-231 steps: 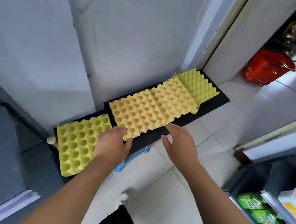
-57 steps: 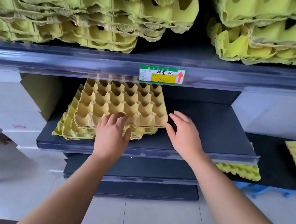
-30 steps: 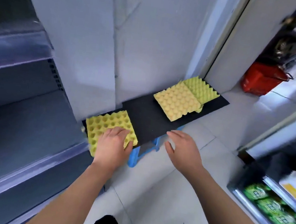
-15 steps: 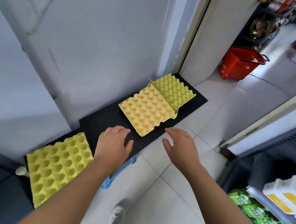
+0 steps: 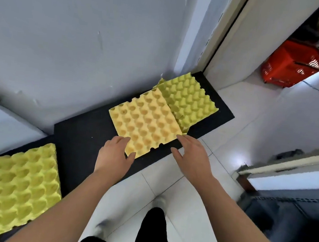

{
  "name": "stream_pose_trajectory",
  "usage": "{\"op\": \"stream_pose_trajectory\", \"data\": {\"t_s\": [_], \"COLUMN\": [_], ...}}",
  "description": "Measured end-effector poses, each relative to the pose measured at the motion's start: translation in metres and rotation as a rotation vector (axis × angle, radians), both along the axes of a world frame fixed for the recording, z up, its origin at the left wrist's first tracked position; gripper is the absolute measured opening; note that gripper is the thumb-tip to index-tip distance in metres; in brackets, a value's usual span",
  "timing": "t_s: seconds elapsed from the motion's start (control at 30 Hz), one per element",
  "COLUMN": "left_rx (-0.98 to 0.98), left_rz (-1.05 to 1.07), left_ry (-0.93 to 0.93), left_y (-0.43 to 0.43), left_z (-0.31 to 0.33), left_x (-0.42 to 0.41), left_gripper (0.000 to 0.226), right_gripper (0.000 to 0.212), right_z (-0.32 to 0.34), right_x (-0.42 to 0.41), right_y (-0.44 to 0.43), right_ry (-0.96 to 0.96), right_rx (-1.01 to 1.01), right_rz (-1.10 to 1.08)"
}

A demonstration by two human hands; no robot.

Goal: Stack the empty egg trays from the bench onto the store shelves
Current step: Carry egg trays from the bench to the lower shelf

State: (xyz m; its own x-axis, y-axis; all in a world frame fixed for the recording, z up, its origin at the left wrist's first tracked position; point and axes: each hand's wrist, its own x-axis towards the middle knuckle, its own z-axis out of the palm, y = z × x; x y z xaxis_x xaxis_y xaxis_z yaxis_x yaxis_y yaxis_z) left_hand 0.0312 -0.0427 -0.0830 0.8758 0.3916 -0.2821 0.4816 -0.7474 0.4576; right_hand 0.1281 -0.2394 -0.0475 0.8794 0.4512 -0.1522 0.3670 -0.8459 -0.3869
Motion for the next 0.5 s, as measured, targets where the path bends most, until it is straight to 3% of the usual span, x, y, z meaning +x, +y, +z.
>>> {"op": "stream_pose_trajectory", "data": {"t_s": [0.23,0.5], "left_rx": [-0.171,-0.329], "left_rz": [0.299,0.483], "left_ry": [0.140,0.266], "left_y": [-0.015,-0.003], "left_z": [-0.080,-0.188], "left_x": [0.060,0.093], "left_gripper": [0.067,0.098], "right_gripper": [0.056,0.071], "right_z": [-0.086,-0.186], "right_x": [0.103,0.164], "right_y": [-0.007,0.012], "right_ry": [0.184,0.222], "right_rx": [-0.114,-0.208], "right_rz": [0.112,0.182]}}
